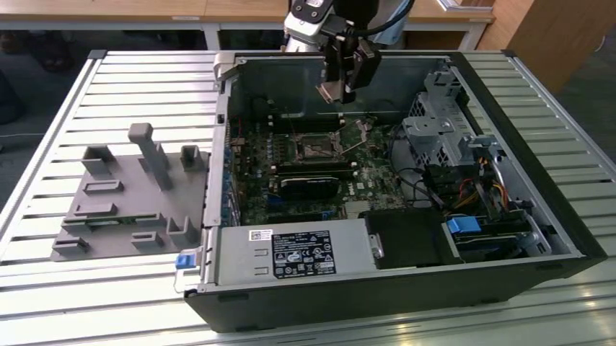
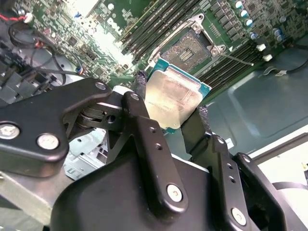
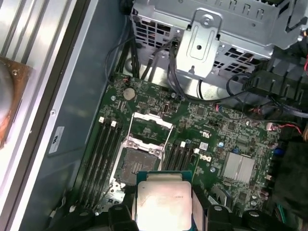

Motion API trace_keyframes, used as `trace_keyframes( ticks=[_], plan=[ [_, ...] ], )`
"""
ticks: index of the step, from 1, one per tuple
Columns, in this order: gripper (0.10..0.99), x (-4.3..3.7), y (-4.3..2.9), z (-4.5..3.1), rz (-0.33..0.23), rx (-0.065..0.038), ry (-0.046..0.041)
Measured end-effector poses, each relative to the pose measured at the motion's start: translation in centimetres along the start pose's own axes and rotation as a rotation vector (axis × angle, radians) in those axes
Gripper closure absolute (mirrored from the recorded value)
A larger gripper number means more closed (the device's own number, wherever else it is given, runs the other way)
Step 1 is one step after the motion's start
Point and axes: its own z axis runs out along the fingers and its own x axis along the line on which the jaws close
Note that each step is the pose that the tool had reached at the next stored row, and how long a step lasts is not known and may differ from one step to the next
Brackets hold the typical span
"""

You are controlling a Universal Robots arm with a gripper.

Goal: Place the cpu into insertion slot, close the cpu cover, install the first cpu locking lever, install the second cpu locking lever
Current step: 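Place the cpu into insertion slot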

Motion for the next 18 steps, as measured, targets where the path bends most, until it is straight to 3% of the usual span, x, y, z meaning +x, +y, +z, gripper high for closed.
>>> trace_keyframes(
  ticks=[12, 18],
  plan=[
    [0.545, 0.02, -0.03, 0.35, 0.135, 0.003, -0.0124],
    [0.545, 0.22, 0.0, 0.54, 0.166, 0.003, -0.0158]
  ],
)
